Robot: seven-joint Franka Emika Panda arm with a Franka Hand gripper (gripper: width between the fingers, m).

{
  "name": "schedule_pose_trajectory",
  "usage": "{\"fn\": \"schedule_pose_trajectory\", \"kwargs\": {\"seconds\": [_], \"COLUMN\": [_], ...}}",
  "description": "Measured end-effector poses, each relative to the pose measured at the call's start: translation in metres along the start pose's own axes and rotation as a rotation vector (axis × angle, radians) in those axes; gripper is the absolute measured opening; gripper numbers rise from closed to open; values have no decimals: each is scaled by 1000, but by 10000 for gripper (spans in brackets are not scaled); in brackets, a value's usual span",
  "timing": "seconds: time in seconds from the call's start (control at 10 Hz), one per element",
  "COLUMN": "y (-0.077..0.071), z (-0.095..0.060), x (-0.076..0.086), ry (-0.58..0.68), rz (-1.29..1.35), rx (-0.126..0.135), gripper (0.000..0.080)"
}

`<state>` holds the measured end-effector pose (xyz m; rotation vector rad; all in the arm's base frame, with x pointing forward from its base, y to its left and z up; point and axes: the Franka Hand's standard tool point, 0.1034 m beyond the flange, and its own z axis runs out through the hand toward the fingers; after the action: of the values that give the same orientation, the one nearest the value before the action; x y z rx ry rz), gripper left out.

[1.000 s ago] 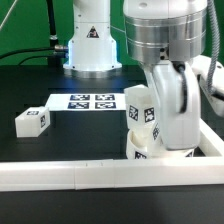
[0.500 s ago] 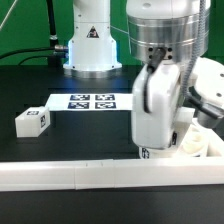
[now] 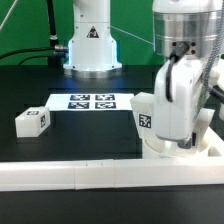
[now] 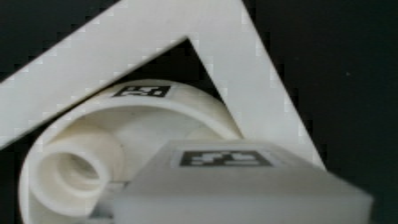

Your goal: Assemble stool

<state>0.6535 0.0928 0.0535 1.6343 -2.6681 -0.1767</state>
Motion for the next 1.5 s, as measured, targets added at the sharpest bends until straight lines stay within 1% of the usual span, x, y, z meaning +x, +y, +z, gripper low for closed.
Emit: {"fn": "schedule_pose_trajectory", "kwargs": {"seconds": [0.3, 0.4, 0.5, 0.6, 0.7, 0.8, 0.9, 1.0, 1.1, 1.2, 1.5], "y": [1, 0, 2, 2, 1, 1, 3, 3, 3, 3, 2], "z": [0, 0, 1, 1, 2, -1, -16, -33, -47, -53, -51], "x": [-1, -3, -4, -3, -3, -6, -16, -21, -23, -23, -20], "ry": [-6, -8, -6, -4, -3, -4, -20, -37, -48, -46, -29], "rz": [8, 43, 14, -48, -50, -76, -154, -292, -439, -538, -732], "rx": [0, 11, 22, 20, 20, 24, 36, 53, 65, 69, 72], "gripper": [329, 329, 329, 329, 485, 594, 594, 638, 646, 646, 649]}}
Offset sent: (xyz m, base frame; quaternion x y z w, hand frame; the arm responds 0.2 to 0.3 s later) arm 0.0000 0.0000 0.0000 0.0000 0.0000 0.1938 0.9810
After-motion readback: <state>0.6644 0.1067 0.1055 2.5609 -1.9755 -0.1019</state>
